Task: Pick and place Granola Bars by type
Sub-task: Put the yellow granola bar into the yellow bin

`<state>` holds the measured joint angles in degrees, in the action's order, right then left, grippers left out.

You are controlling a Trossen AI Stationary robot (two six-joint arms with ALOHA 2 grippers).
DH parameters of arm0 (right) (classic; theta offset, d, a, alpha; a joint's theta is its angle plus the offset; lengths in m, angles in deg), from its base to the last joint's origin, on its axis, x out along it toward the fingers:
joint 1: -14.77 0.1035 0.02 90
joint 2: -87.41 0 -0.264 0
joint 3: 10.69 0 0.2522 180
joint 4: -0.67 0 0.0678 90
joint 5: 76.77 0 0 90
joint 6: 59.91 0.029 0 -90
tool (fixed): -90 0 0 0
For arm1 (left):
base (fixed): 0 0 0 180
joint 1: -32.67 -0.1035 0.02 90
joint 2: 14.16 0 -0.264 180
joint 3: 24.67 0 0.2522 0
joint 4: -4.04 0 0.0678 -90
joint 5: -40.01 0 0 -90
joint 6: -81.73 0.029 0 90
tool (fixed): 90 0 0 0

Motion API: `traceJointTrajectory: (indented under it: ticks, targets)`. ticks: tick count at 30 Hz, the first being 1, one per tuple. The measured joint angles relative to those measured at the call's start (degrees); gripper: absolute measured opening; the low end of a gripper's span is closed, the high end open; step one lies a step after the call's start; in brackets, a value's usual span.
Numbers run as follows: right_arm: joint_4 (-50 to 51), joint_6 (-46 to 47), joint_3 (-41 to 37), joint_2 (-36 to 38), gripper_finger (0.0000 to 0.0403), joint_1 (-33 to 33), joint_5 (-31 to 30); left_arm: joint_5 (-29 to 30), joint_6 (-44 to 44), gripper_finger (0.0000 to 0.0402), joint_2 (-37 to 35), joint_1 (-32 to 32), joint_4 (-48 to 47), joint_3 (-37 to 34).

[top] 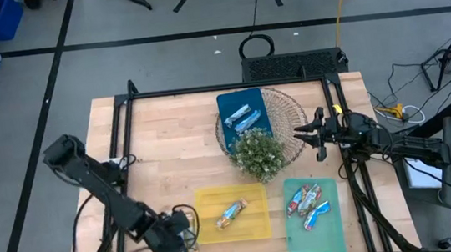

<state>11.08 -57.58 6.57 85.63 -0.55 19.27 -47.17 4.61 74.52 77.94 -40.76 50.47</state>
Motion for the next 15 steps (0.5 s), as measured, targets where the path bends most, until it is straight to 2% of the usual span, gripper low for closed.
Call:
traceJointTrajectory:
  ticks: [8, 15]
  targets:
    - [0.11, -0.02, -0.01, -0.21, 0.0093, 0.0, 0.0, -4.44, -20.11, 0.0008, 6.14, 4.44, -7.96, -0.04]
    - [0.12, -0.01, -0.01, -0.22, 0.0093, -0.01, 0.0, -4.66, -32.76, 0.0004, 6.38, 9.3, -11.92, -0.04]
